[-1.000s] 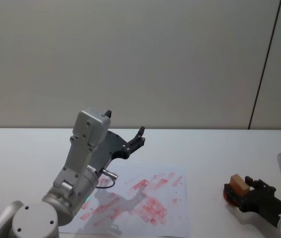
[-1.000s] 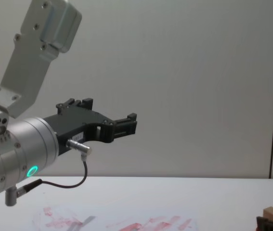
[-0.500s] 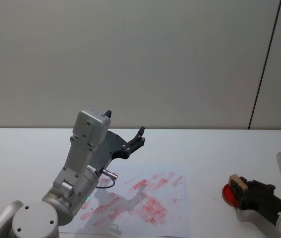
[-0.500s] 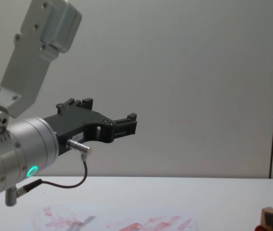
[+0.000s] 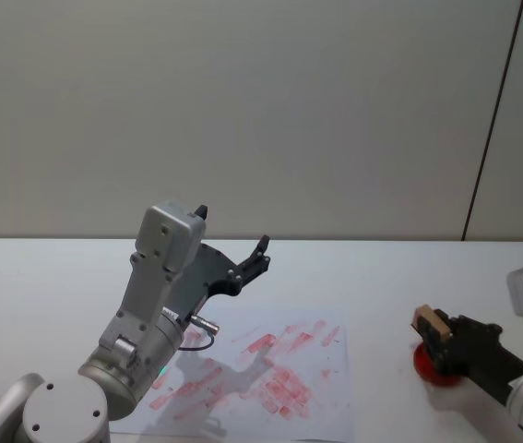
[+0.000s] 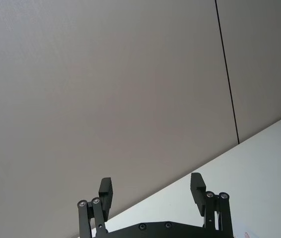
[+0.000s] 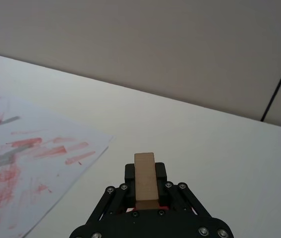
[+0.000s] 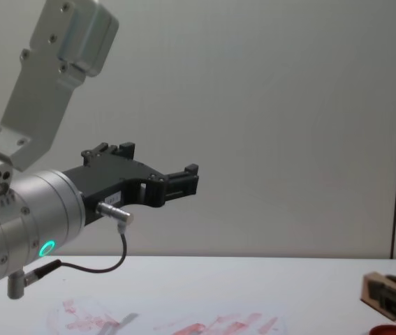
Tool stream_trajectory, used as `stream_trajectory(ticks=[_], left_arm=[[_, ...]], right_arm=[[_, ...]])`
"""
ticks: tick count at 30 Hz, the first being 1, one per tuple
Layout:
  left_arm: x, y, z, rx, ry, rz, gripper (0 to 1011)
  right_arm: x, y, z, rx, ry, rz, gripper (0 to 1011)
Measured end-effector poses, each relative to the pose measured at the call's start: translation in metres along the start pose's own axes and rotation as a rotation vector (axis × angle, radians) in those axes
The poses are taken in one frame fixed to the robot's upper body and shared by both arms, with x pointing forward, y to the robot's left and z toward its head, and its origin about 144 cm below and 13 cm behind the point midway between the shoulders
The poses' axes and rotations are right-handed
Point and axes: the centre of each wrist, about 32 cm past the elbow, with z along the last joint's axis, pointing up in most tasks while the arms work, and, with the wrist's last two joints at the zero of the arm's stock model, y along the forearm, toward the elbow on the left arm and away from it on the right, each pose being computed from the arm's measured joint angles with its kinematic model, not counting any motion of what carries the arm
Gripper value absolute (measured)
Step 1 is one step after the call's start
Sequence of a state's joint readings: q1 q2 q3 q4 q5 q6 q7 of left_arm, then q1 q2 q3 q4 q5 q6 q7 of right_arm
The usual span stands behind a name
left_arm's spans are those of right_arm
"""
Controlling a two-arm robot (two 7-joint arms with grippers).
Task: Use the one hand to pick up the stamp and affix it onto the A4 paper.
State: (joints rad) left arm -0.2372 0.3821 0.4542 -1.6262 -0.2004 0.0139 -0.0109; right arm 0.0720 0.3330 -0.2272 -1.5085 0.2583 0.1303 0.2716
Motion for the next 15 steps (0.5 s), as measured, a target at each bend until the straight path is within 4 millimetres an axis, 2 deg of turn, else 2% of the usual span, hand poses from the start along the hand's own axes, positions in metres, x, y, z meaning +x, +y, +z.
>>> stream_trajectory(ticks=[15], left_arm=[[0.000, 0.000, 0.000, 0.000, 0.000, 0.000, 1003]], right_arm=[[-0.017, 0.012, 0.019, 0.043, -0.048, 0.116, 219]])
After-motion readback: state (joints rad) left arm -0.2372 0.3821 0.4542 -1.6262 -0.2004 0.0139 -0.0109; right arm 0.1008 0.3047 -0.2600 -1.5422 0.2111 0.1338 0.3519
